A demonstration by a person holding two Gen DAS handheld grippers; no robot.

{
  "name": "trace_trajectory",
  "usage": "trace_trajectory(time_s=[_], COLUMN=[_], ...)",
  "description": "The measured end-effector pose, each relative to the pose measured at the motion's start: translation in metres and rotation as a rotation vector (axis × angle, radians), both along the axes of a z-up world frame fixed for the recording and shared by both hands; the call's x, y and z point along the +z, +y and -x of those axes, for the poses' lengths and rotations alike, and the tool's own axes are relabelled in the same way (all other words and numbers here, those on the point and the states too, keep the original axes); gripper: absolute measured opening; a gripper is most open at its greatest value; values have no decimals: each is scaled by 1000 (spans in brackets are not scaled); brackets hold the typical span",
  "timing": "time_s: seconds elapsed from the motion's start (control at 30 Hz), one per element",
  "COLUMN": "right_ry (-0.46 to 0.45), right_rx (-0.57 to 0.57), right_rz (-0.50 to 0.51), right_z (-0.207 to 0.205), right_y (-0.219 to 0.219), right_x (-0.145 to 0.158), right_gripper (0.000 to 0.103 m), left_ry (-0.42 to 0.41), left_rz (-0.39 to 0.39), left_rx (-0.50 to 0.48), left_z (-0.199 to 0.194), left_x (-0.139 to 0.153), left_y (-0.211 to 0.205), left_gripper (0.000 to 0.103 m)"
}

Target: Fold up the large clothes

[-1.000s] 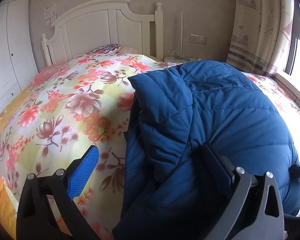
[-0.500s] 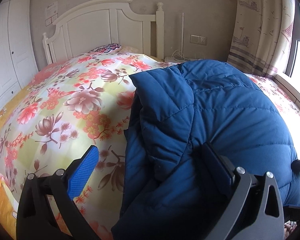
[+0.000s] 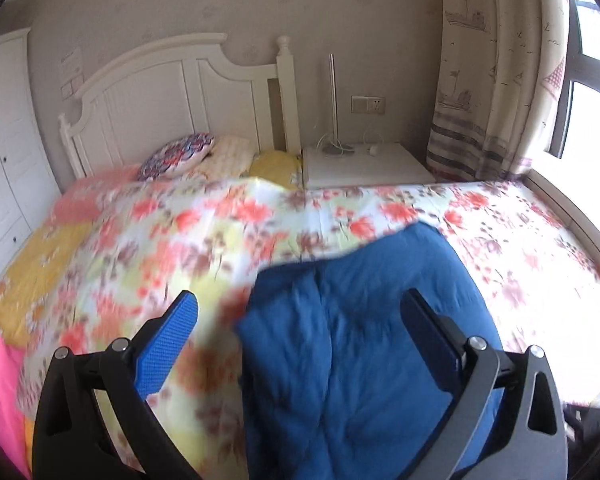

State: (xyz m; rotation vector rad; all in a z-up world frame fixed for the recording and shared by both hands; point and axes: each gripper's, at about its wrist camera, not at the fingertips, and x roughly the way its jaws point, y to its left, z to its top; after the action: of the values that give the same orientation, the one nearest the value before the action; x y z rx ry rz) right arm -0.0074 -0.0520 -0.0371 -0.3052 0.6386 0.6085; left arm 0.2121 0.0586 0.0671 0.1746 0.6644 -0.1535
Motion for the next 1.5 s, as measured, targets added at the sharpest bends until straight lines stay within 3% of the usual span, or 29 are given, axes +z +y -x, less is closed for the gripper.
trace_trajectory(time_s=[0.07,0.17,0.2,0.23,0.27,0.3,0.4,0.5,0.6,0.77,0.83,0.87,0.97,1.07,1.17,1.27,1.3,1.43,1.47,1.5], right_ry=[-4,-8,-17,-10,-9,-17,-30,-132,-164,-100,56,59,62,63,-80,-41,-100,17,37,66], right_rx=[-2,6,26,33,36,40,22,-117,-233,-302,-239,-207,-219,-260,-245,-171,-179,-154,-148,-150], right_rz=[6,-4,-30,-34,-21,-8,-35,-146,-230,-199,-107,-63,-82,-63,-73,-30,1,-68,-118,-209], right_z=[1,2,4,3,4,4,3,-5,-34,-114,-153,-160,-162,-147,-98,-74,-65,-66,-64,-61], right_y=[0,0,-2,-2,0,2,0,-23,-43,-35,-16,-8,-11,-10,-4,13,17,0,-9,-25], right_x=[0,0,3,3,2,3,19,46,63,57,21,5,5,21,35,12,6,23,28,33], right_gripper=[55,55,55,55,55,55,55,55,60,60,61,61,61,61,61,63,63,63,64,74], left_ry=[56,230,275,280,284,280,250,227,215,198,192,188,208,195,173,170,171,145,148,163], left_rz=[-42,-90,-20,103,174,193,137,76,61,53,51,48,82,70,48,65,72,79,126,180], left_rx=[31,132,123,137,175,187,190,201,203,219,227,239,241,246,261,266,263,273,253,223], left_z=[-37,-82,-87,-86,-82,-78,-70,-68,-68,-65,-64,-63,-66,-64,-58,-55,-55,-33,-22,-13], left_x=[-17,-88,-110,-118,-120,-120,-124,-121,-119,-116,-116,-115,-118,-117,-114,-112,-112,-97,-93,-90], left_y=[-5,4,13,32,49,56,55,46,47,48,49,51,58,57,56,61,62,70,78,87], left_gripper=[101,101,101,101,101,101,101,101,101,101,101,101,101,101,101,101,101,101,101,101])
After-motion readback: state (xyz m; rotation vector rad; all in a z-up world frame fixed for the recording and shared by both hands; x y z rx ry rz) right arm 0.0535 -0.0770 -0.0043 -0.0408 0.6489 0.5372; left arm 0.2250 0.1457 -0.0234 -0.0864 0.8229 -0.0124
